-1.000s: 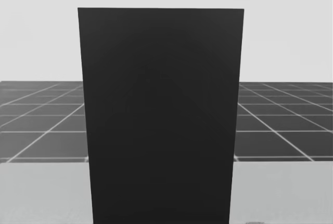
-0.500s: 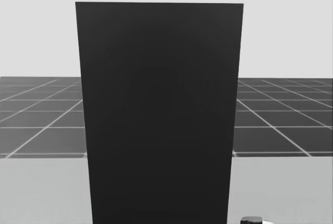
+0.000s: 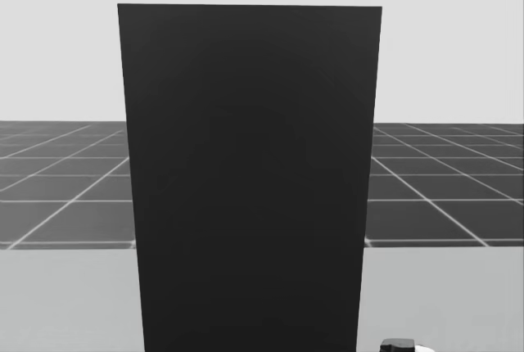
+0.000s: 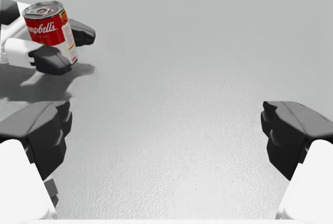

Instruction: Reach around the screen and pick up the object behind it.

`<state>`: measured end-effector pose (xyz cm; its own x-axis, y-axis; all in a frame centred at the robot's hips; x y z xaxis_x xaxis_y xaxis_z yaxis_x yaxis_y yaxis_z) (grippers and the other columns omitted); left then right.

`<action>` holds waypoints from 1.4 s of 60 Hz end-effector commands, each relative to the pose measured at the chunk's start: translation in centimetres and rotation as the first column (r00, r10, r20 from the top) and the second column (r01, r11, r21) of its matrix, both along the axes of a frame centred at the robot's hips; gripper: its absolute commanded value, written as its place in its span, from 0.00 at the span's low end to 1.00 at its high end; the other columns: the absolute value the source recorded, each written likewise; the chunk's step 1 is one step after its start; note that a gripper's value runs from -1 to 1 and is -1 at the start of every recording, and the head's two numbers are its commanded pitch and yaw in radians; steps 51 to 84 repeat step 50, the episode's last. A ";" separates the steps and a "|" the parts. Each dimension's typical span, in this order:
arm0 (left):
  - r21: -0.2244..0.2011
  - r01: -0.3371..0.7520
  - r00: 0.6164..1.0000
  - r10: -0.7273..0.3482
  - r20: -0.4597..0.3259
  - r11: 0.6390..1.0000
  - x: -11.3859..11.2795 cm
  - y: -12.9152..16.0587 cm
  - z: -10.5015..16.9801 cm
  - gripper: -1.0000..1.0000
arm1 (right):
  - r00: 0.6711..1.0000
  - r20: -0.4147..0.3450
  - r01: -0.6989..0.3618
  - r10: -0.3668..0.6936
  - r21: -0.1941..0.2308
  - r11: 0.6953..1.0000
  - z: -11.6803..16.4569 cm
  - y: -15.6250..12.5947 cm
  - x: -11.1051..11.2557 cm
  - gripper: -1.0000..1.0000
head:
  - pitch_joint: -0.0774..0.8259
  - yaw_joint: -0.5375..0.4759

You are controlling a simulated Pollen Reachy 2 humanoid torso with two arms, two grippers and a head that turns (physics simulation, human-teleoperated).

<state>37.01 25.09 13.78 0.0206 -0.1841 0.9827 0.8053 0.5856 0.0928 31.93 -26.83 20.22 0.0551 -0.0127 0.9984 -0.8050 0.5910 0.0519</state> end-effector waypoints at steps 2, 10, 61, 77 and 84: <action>-0.015 -0.163 0.982 0.163 0.099 0.987 1.0 6.3 3.8 1.00 | 1.000 0.001 0.003 -0.003 0.001 1.000 0.0 0.0 0.1 0.00 | 0.15 0.50; -0.026 -0.259 0.957 0.260 0.125 0.966 1.7 10.0 5.5 1.00 | 1.000 0.004 0.009 -0.009 0.001 1.000 0.0 -0.1 0.2 0.00 | 0.15 0.50; -0.221 -0.364 0.789 0.426 0.444 0.905 2.3 10.9 22.3 1.00 | 0.999 0.035 0.040 -0.040 0.009 0.999 -0.2 -0.3 0.4 0.00 | 0.16 0.50; -0.221 -0.364 0.789 0.426 0.444 0.905 2.3 10.9 22.3 1.00 | 0.999 0.035 0.040 -0.040 0.009 0.999 -0.2 -0.3 0.4 0.00 | 0.16 0.50; -0.221 -0.364 0.789 0.426 0.444 0.905 2.3 10.9 22.3 1.00 | 0.999 0.035 0.040 -0.040 0.009 0.999 -0.2 -0.3 0.4 0.00 | 0.16 0.50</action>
